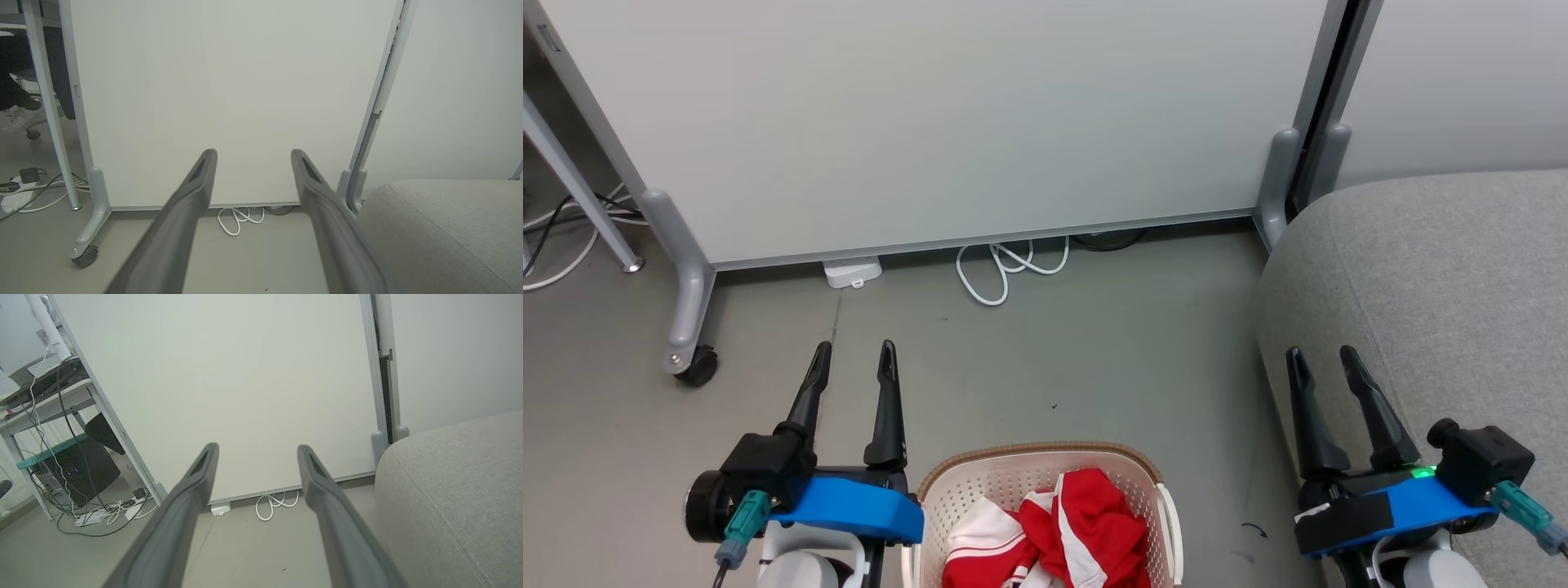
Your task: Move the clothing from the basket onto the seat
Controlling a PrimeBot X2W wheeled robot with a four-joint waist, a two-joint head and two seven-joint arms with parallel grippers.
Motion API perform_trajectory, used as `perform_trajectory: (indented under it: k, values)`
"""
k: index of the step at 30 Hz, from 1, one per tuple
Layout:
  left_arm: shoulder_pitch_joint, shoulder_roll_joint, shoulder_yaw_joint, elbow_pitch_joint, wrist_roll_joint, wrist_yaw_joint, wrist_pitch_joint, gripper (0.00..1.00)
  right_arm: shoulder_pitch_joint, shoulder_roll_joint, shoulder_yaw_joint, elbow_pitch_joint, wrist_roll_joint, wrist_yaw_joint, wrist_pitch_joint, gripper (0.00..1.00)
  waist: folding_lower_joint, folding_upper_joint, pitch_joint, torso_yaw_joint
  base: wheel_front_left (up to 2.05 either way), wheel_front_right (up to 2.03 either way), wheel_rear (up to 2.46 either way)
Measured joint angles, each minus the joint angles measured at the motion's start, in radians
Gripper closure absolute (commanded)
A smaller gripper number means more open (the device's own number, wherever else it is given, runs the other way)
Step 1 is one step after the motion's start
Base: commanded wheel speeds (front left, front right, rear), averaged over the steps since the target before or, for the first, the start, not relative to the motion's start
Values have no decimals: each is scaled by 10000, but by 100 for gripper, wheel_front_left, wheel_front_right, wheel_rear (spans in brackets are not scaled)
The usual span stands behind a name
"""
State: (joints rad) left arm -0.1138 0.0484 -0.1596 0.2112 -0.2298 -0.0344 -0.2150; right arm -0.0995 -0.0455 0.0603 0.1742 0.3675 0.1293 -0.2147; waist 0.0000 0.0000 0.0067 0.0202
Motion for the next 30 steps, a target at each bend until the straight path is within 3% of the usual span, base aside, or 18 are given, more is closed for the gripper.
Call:
perform_trajectory:
  k: [30]
  values:
    - [-109,4,-320,439,796,-186,-468,0,-42,-17,75,251,-1335,2,-479,0,0,0,-91,67,0,0,0]
